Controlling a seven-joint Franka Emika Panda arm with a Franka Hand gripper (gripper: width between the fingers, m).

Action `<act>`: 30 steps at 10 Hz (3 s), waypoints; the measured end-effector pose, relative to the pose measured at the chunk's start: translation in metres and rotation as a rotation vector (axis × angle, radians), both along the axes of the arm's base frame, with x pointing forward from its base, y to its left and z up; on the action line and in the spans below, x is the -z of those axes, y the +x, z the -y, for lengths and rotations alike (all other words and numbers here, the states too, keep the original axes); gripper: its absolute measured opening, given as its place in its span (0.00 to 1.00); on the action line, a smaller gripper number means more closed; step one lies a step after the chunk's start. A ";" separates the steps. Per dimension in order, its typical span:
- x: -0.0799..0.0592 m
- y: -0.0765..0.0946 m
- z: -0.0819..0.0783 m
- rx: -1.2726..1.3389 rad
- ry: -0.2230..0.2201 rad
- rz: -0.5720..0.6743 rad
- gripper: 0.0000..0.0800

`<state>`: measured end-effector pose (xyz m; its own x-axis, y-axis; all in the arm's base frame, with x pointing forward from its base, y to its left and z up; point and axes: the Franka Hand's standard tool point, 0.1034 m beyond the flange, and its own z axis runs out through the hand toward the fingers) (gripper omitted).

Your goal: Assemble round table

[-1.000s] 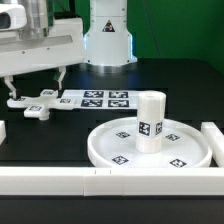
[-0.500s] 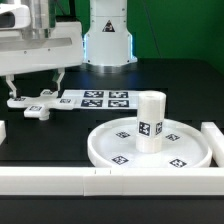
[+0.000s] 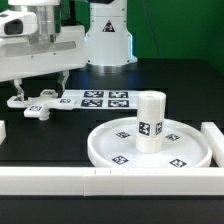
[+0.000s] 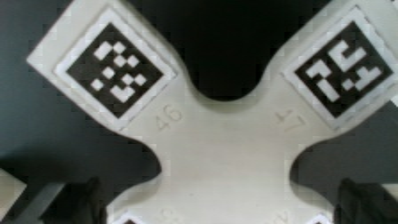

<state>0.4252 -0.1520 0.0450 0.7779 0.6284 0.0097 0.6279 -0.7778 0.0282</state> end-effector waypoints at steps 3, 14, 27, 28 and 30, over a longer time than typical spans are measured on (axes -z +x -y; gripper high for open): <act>0.002 -0.001 0.000 0.000 0.001 -0.005 0.81; 0.018 -0.008 0.003 0.007 0.004 -0.036 0.81; -0.082 0.065 -0.111 0.277 0.064 -0.050 0.55; -0.078 0.063 -0.108 0.256 0.063 -0.045 0.55; -0.076 0.062 -0.108 0.258 0.063 -0.051 0.55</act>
Offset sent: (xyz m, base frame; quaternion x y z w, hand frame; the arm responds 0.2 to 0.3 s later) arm -0.0011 0.0035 -0.0050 0.0053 0.0145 0.0033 0.9999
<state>0.4868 -0.0438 0.1210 0.9127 0.4086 -0.0005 0.4080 -0.9115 -0.0516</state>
